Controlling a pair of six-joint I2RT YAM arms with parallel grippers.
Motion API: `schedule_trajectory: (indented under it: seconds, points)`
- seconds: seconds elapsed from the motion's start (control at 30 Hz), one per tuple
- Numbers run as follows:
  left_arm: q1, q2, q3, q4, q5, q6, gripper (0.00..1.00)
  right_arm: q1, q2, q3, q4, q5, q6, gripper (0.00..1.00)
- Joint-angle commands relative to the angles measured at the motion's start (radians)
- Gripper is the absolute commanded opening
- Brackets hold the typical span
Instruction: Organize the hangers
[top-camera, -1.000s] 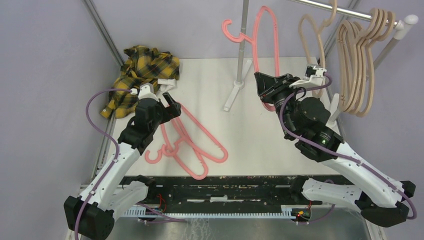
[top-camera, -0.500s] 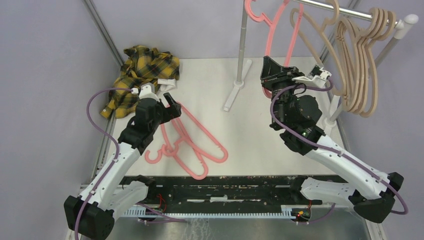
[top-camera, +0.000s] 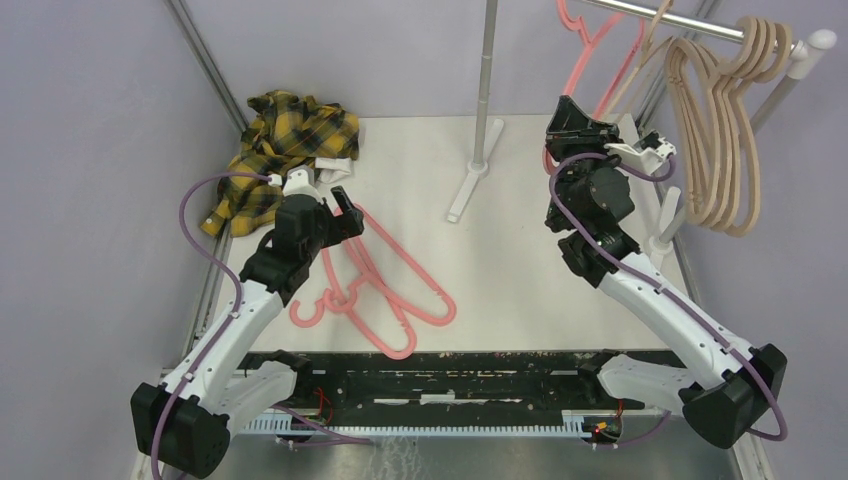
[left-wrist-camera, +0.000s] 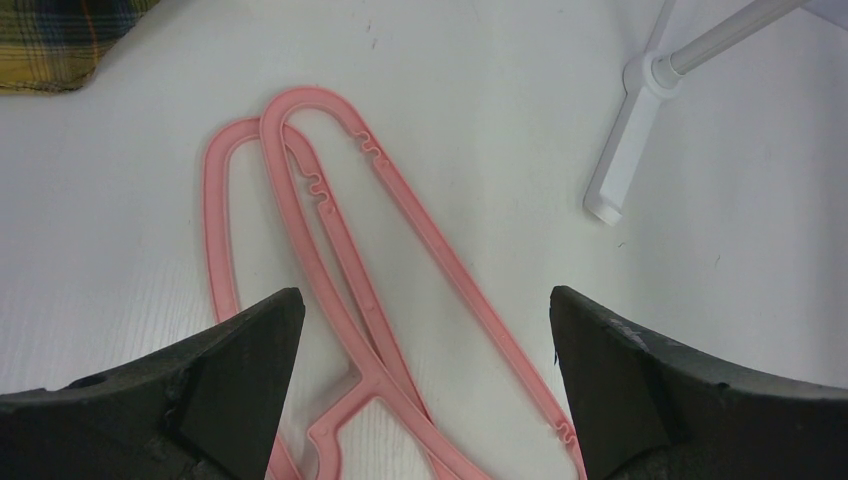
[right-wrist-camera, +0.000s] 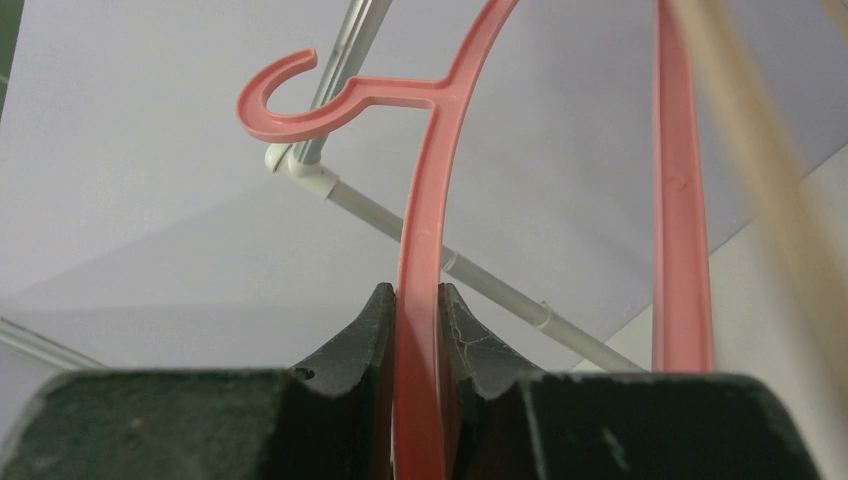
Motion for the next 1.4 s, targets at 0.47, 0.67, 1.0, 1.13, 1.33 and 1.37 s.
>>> schedule_trajectory:
  seconds: [0.47,0.67,1.0,1.13,1.33,1.37]
  points:
    - [0.005,-0.005,0.001,0.015,0.009,0.052,0.99,-0.113,0.056,0.042,-0.039,-0.049,0.225,0.01]
    - [0.005,-0.01,-0.001,0.018,0.006,0.051,0.99,-0.124,0.07,0.083,-0.089,-0.036,0.256,0.07]
    - [0.005,-0.007,-0.003,0.013,0.01,0.051,0.99,-0.126,-0.003,0.155,-0.277,-0.086,0.222,0.72]
    - [0.005,-0.012,-0.009,0.009,0.002,0.051,0.99,-0.127,-0.057,0.182,-0.318,-0.125,0.113,0.84]
    - [0.005,0.005,-0.003,0.008,-0.01,0.053,0.99,-0.127,-0.109,0.254,-0.322,-0.35,-0.119,0.91]
    - [0.005,0.009,-0.001,0.007,-0.013,0.053,0.99,-0.126,-0.096,0.292,-0.357,-0.419,-0.15,0.9]
